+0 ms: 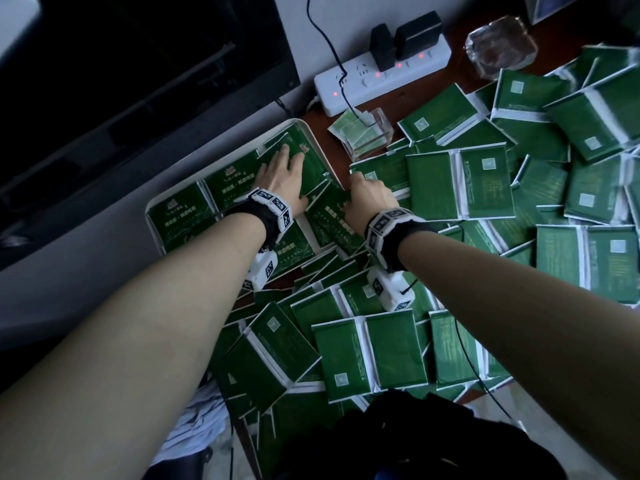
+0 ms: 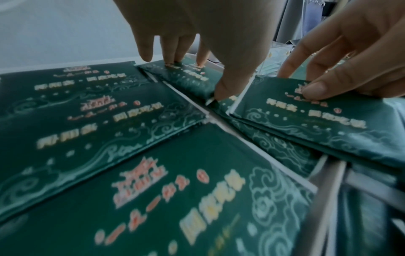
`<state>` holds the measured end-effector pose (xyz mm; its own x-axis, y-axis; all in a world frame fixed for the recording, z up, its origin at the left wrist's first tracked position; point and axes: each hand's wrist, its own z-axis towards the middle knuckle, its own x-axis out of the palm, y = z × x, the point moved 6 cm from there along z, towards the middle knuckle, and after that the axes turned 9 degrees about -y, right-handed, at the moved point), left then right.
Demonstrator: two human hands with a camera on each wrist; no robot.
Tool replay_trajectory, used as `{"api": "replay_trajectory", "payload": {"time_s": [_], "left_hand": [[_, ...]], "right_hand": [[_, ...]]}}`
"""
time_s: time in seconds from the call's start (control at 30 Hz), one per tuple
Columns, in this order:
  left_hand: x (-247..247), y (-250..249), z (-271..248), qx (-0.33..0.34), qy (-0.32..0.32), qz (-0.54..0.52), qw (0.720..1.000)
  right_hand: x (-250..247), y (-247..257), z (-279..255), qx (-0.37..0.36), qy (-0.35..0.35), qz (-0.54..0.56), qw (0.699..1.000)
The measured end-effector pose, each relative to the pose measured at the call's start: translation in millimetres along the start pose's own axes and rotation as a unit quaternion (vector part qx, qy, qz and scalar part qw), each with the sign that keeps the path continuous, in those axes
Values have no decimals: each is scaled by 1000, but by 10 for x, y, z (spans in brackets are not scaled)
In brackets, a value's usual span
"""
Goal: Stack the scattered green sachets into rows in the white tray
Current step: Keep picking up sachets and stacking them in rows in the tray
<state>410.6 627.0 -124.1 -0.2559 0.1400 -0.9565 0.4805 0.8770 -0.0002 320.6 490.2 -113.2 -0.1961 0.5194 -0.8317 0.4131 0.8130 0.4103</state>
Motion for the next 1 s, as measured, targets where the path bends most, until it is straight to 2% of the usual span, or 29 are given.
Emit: {"api": "replay_trajectory", "payload": {"time_s": [0.37, 0.6, 1.0], "left_hand": [[-52, 46, 156, 25, -27, 8, 999], [17, 78, 199, 30, -38, -8, 999], [100, 83, 209, 55, -52, -44, 996]], "right_hand": [[25, -3, 120, 49, 2, 43, 998], [-10, 83, 164, 15, -5, 30, 999], [19, 75, 205, 32, 4, 31, 999]]}}
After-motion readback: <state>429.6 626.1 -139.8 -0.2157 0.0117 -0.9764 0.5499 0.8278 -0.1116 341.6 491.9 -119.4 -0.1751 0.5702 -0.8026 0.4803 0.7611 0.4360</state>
